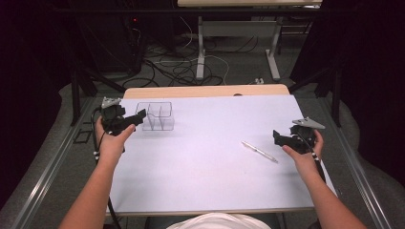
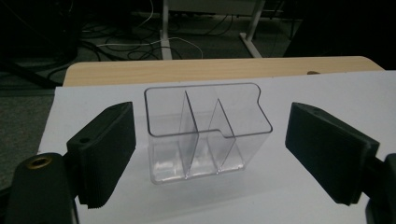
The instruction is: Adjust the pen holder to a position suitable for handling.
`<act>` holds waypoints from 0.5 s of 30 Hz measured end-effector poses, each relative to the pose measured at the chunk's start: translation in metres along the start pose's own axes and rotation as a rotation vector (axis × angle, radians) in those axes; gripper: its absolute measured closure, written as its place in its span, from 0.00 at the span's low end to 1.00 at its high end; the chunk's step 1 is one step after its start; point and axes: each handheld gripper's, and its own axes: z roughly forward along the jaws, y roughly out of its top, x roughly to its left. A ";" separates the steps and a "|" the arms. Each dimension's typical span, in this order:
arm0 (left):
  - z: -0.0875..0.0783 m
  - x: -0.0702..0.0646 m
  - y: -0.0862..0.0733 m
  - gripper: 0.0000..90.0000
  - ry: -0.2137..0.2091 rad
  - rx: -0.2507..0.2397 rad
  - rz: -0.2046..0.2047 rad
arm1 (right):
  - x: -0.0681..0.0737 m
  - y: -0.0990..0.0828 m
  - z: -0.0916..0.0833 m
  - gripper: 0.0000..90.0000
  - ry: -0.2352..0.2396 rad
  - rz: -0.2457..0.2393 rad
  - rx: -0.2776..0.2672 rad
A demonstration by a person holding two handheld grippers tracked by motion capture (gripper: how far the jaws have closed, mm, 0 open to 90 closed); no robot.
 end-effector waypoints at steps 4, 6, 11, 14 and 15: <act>0.007 0.000 0.016 0.23 0.023 -0.003 -0.003 | 0.000 0.001 -0.001 0.11 -0.004 0.000 -0.006; 0.008 0.000 0.019 0.26 0.030 -0.002 -0.003 | 0.000 0.003 -0.003 0.13 0.000 -0.014 -0.008; 0.015 0.000 0.028 0.30 0.070 0.007 0.024 | 0.001 0.003 -0.002 0.14 0.007 -0.018 -0.026; 0.021 0.002 0.032 0.31 0.086 0.008 0.042 | 0.000 0.002 0.000 0.14 0.011 -0.023 -0.015; 0.027 0.004 0.033 0.33 0.082 0.005 0.047 | 0.000 0.001 0.000 0.14 0.012 -0.025 -0.006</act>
